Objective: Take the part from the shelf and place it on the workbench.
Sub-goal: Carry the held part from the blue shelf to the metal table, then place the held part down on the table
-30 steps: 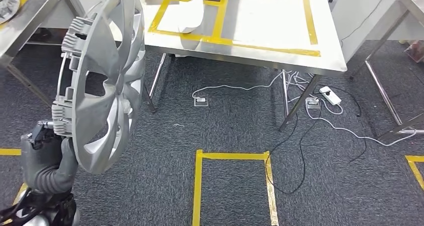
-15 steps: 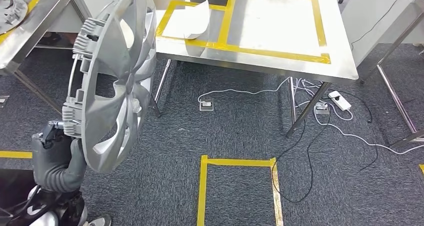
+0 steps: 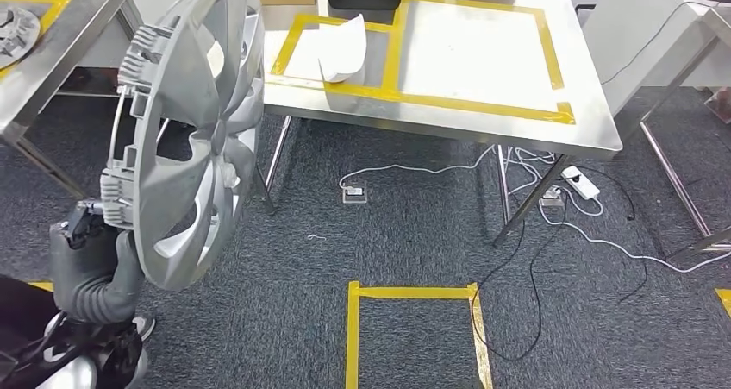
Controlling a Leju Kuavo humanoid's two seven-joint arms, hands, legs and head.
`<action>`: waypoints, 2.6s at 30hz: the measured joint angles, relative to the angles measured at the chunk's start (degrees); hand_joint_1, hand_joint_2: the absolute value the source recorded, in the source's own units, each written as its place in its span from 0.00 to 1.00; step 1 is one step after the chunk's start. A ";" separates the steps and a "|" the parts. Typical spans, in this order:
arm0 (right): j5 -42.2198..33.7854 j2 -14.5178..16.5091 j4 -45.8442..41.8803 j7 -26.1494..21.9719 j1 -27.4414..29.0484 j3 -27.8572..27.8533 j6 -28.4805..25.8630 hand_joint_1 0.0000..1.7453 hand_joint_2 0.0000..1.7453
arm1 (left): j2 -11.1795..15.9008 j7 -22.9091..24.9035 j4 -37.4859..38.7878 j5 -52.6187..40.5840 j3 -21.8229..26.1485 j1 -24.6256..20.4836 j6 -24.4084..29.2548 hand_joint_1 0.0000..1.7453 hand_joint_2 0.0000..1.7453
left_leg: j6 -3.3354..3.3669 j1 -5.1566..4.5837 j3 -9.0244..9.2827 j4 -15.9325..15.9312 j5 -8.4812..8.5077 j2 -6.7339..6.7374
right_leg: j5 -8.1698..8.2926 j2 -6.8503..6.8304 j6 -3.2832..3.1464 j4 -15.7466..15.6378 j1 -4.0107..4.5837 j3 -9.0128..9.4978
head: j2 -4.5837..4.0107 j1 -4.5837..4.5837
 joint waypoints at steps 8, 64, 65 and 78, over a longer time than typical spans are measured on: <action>0.00 0.04 0.00 1.83 -0.29 -0.01 0.54 0.00 0.00 | 0.28 3.15 -1.35 -2.43 0.17 0.08 1.74 1.00 1.00 | 0.10 -0.54 3.49 -0.81 -1.98 -1.14 | 5.47 -0.08 -1.92 -0.77 1.06 -4.53 | 0.00 2.73; -1.53 -1.14 -0.02 0.85 0.11 -0.26 1.46 0.00 0.00 | -0.17 0.48 -1.65 -2.63 0.45 3.90 2.83 1.00 1.00 | 1.39 -0.99 -2.43 -0.75 2.69 -0.26 | -5.83 0.21 -0.50 9.87 1.26 -5.22 | 0.00 0.07; -1.54 -1.15 -0.02 0.87 0.20 -0.26 1.46 0.00 0.00 | -0.23 0.48 -1.63 -2.63 0.45 3.91 2.83 1.00 1.00 | 1.35 -1.00 -2.05 -0.75 2.34 -0.14 | -5.31 0.16 -0.44 11.25 1.22 -6.55 | 0.00 0.35; -1.21 -1.56 -0.07 0.96 0.08 -0.50 1.46 0.00 0.00 | -0.81 0.36 -1.57 -2.59 0.45 3.92 2.77 1.00 1.00 | -1.56 -0.80 -4.82 10.24 -6.28 -0.22 | 5.37 -0.06 -3.48 -6.11 1.45 -0.89 | 0.00 0.33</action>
